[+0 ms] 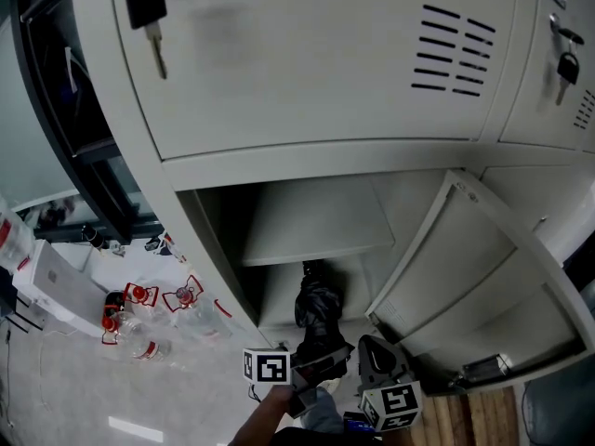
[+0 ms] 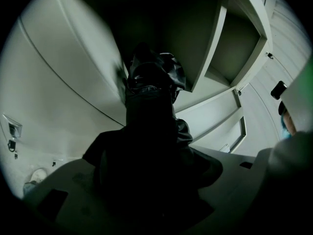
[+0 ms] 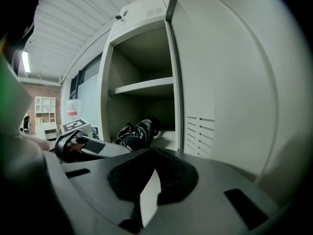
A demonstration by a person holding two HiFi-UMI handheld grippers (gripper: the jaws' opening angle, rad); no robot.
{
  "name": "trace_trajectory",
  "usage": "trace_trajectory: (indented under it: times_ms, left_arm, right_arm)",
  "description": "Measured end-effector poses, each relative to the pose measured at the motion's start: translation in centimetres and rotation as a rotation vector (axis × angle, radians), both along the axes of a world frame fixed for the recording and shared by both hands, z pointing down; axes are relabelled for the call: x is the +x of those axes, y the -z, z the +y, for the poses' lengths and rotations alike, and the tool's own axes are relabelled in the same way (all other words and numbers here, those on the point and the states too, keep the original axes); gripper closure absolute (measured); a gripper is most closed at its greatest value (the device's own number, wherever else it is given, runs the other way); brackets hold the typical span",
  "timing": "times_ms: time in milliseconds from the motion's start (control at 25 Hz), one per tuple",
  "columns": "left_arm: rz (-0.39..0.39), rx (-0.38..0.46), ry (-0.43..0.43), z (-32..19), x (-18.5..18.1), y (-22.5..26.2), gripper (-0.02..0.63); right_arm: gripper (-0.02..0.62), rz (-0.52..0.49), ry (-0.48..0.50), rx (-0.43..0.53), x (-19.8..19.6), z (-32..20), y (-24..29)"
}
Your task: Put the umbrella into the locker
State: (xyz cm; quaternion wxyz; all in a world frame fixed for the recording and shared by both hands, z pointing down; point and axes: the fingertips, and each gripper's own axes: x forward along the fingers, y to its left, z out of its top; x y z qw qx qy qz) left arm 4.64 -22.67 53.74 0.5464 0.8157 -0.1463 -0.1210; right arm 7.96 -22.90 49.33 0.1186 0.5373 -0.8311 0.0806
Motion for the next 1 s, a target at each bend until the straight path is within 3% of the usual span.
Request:
trace_trajectory:
  times_ms: [480,640,760,1000]
  left_arm:
    - [0.078,-0.032,0.022,-2.1,0.4,0.6,0.336]
    - [0.156,-0.122,0.041,-2.5,0.7,0.8,0.336]
    - [0.172,-0.098,0.037,-2.9,0.8,1.1,0.336]
    - [0.239,-0.138,0.043,-3.6,1.0,1.7,0.336]
  right_arm:
    - [0.595,-0.033,0.029,-0.001,-0.6,-1.3,0.3]
    - [0.595,-0.04,0.041,0.013,-0.7,-1.6,0.6]
    - [0.595,-0.04,0.044,0.01,-0.7,-1.8,0.5]
    - [0.595,-0.04,0.046,0.005,-0.7,-1.7,0.3]
